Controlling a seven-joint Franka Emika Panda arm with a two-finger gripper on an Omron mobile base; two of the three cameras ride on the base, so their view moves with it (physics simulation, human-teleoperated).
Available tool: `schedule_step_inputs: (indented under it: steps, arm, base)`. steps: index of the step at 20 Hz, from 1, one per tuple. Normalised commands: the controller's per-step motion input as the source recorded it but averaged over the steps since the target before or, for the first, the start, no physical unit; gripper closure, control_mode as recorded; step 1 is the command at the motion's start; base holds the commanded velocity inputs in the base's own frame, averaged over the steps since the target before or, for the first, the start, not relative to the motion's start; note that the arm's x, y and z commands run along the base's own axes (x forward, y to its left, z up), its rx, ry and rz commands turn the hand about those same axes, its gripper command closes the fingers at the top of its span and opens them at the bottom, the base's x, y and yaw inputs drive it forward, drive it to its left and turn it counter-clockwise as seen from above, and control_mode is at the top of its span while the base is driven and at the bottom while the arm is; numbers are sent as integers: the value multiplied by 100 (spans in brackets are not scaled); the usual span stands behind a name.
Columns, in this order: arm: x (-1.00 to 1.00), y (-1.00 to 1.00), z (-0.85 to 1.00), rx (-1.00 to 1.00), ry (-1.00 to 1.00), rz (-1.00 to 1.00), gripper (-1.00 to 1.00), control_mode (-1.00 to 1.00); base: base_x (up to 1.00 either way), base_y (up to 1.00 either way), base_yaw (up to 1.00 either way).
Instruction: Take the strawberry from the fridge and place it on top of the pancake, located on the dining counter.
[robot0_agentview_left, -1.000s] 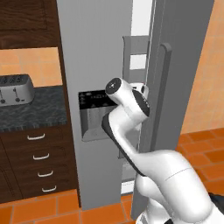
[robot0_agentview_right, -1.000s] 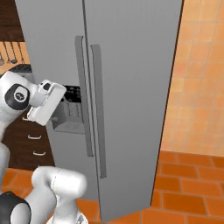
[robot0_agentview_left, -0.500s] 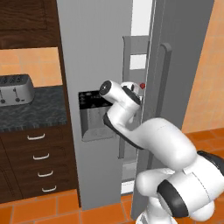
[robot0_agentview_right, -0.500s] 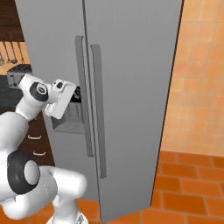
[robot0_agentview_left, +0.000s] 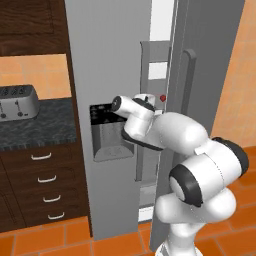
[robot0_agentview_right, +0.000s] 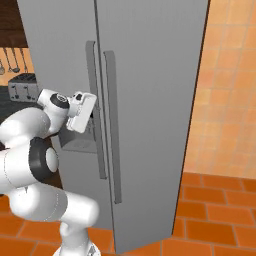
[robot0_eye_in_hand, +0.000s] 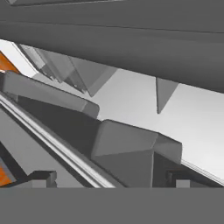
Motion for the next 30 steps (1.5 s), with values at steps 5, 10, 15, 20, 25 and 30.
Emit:
schedule_step_inputs:
  steps: [5,10,15,20,25,30]
  arm:
    - [7,-38,-6,-7,0,-8,-100,-100]
    - [-17,-69,0,0,-2,-11,-100,-100]
    - [-79,-40,2,0,-12,-10,-100,-100]
    - [-90,-88,21,1,-21,-19,-100,-100]
    - [-77,-100,32,4,-16,-27,-100,-100]
    - [-61,-100,19,3,-17,-28,-100,-100]
  base:
    - [0,0,0]
    - [0,0,0]
    - [0,0,0]
    - [0,0,0]
    - [0,0,0]
    - [0,0,0]
